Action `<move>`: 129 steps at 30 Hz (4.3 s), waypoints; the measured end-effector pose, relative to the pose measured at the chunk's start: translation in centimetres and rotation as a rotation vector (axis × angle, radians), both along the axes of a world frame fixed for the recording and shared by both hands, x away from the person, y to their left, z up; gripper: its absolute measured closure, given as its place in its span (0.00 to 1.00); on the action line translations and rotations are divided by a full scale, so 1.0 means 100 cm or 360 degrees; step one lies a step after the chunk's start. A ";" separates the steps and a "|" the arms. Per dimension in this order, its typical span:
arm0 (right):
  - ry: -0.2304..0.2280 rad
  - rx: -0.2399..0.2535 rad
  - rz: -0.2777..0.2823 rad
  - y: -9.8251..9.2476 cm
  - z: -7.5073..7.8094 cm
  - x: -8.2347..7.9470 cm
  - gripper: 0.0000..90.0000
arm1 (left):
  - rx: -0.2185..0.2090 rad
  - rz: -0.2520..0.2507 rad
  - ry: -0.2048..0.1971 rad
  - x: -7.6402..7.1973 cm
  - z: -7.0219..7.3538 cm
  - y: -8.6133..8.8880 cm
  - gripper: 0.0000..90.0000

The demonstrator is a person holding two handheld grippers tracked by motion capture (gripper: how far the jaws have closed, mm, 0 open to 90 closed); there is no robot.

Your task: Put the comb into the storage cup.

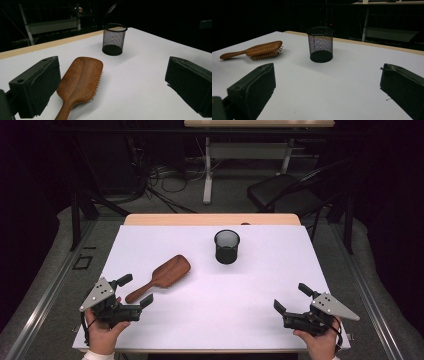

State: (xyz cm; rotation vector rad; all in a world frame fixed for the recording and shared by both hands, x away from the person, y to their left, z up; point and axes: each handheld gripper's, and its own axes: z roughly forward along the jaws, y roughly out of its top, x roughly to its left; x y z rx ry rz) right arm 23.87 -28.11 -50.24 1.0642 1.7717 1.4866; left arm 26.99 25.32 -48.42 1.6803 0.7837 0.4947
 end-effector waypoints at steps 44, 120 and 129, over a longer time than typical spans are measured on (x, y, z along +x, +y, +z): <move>0.0070 -0.0043 -0.0010 0.006 -0.010 0.014 0.01 | 0.0255 0.0094 0.0428 0.012 -0.013 0.013 0.00; 0.0121 -0.0053 -0.0044 0.004 -0.016 0.018 0.04 | 0.0757 0.0215 0.0636 0.070 0.006 0.003 0.00; 0.0126 -0.0044 -0.0049 0.004 -0.016 0.019 0.04 | 0.0764 0.0216 0.0677 0.079 0.009 0.005 0.01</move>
